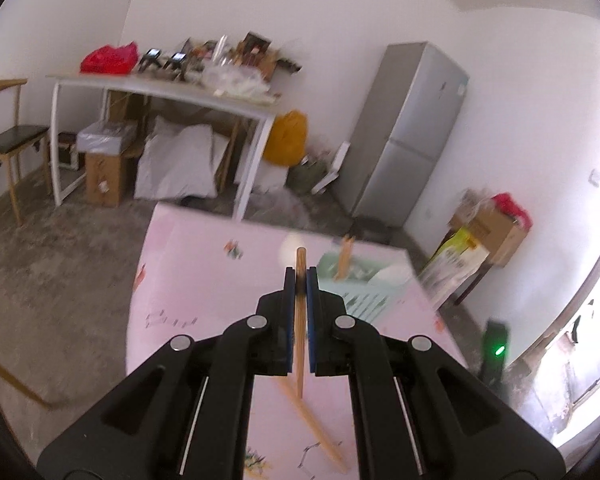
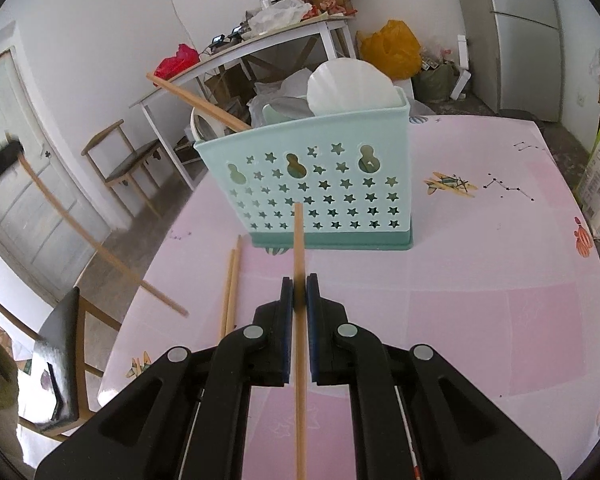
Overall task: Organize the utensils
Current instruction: 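Drop the chopstick into the green basket with the left gripper while the right lifts its chopstick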
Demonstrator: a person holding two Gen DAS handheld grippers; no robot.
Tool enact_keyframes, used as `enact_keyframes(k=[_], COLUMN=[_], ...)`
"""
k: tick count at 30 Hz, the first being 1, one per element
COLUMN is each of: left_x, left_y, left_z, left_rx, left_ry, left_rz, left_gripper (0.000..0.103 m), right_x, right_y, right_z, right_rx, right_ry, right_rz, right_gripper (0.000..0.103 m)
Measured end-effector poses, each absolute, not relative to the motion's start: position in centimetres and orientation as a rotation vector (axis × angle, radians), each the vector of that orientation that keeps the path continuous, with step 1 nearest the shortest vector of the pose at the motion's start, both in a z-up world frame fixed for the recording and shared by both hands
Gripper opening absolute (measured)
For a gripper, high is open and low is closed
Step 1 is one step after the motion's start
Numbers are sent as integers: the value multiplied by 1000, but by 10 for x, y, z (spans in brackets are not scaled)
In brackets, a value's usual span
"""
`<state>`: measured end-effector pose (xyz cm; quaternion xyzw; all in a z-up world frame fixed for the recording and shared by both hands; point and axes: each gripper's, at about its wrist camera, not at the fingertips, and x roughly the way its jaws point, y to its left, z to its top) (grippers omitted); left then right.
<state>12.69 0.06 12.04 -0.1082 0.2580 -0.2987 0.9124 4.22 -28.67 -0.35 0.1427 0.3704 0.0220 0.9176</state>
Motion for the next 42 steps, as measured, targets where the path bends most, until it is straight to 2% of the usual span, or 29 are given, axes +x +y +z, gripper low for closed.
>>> enact_keyframes(k=[11,17,32,41,42], left_x=[139,154,211,226,226], left_y=[-44,-73,-107,-109,-109], left_z=[201,212,163,117,112], left_rx=[-251,-228,-241,-358,-364], left_ry=[342,296,364,446,460], left_rz=[-760,-754,-639,-667,-667], left_gripper=[4,4,4,4,7], right_x=[38,38,41,39,38], right_y=[-292,-297,-312,-316,-316], right_z=[-3,-4,-7,-7,-6], right_rx=[310,320,343,345,343], right_ry=[759,758,758,756,755], right_rz=[31,28,13,2,1], right_gripper=[7,7,7,7,7])
